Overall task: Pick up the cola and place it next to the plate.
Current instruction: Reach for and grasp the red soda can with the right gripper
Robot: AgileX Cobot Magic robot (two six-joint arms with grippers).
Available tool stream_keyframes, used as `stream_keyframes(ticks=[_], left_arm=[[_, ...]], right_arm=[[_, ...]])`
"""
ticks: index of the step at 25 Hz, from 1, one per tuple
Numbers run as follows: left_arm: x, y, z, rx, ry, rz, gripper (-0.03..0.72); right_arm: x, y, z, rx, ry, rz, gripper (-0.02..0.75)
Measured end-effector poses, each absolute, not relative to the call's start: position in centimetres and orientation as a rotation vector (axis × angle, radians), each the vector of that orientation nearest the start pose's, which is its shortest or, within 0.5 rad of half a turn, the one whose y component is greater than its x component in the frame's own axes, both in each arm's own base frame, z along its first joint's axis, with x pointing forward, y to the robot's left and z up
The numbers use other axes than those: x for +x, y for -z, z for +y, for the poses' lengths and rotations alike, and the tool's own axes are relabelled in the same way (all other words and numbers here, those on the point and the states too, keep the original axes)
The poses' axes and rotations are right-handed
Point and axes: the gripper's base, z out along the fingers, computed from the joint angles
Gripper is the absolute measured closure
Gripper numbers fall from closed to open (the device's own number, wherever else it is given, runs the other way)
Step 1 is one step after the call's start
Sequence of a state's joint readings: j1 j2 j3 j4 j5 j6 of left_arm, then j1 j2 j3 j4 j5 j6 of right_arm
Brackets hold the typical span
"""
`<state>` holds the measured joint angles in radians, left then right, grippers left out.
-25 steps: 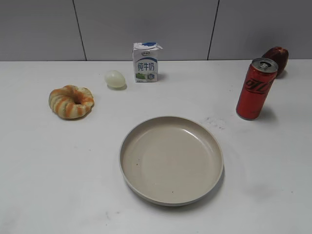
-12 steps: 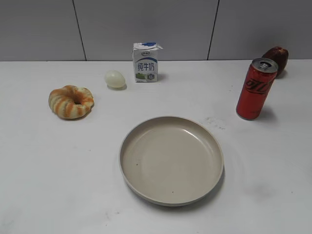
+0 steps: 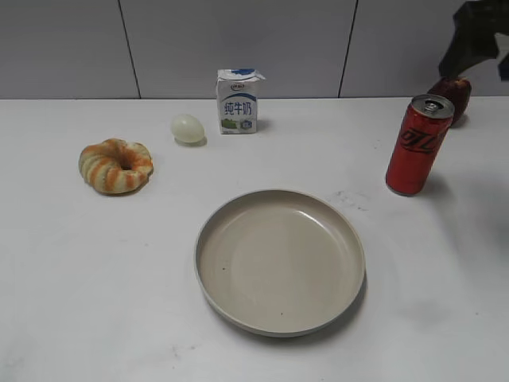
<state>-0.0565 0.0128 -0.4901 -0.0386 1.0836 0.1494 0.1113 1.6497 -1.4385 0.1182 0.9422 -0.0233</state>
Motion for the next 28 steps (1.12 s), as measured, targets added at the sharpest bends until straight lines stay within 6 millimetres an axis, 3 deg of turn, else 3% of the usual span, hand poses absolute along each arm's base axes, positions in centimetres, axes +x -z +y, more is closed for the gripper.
stream_keyframes(ticks=[6,12,23,28], left_arm=[[-0.3,-27.3,-0.3,0.217,-0.010,2.078,0.452],[-0.3,-27.3,-0.3,0.217,-0.010,2.078,0.452],[-0.3,-27.3,-0.3,0.217,-0.010,2.078,0.452],[-0.3,-27.3,-0.3,0.217,-0.010,2.078,0.452]], right_arm=[[40.1,-28.2,5.3,-0.118,-0.132,2.683,0.125],[42.6,-25.4,5.5,-0.111,-0.120,2.727,0.125],[43.7,-21.4,5.5,-0.084,-0.095,2.841,0.127],[43.7,-21.2,5.5,-0.083,-0.095,2.849,0.168]])
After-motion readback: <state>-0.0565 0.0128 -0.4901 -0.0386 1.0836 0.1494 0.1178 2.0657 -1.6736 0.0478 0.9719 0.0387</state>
